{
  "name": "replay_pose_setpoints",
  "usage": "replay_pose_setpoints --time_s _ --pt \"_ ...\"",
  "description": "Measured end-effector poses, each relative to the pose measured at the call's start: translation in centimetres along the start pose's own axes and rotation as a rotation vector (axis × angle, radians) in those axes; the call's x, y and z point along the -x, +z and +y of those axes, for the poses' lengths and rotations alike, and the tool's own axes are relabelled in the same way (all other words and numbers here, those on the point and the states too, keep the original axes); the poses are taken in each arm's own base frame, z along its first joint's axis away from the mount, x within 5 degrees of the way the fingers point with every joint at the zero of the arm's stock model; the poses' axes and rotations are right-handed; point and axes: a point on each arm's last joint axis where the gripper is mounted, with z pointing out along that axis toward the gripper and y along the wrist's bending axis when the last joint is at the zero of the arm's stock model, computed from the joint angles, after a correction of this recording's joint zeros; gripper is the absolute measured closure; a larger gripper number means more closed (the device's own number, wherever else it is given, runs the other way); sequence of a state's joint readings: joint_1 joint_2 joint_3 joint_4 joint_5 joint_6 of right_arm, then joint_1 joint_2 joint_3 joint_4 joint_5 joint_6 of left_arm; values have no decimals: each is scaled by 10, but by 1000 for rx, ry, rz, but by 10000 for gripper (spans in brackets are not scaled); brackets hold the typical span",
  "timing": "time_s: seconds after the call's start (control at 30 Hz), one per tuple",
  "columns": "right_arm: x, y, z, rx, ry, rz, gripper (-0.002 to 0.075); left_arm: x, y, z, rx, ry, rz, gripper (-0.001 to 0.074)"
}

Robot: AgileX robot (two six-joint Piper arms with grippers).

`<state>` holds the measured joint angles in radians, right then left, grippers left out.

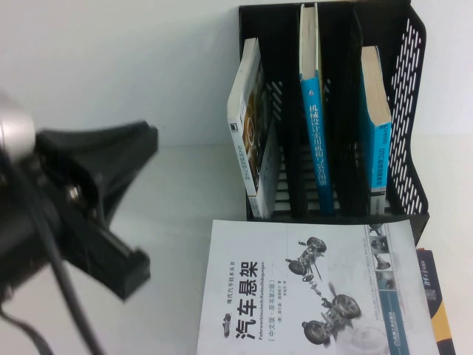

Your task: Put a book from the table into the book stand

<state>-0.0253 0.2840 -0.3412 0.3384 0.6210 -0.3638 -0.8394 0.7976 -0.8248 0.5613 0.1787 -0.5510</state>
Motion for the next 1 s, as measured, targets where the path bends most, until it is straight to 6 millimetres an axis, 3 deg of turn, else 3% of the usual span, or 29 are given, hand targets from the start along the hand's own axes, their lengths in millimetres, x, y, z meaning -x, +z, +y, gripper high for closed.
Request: replay_pose_setpoints --time_s 0.1,0.27,1.0 --pt "-1 1 1 10 23 -9 729 -28 -4 -9 -95 76 -60 736" --pt "2 1 4 54 87 -30 729 -49 -4 -12 -126 117 -36 736" --pt "-5 1 8 89 86 36 729 -51 -4 -11 -123 120 -26 736"
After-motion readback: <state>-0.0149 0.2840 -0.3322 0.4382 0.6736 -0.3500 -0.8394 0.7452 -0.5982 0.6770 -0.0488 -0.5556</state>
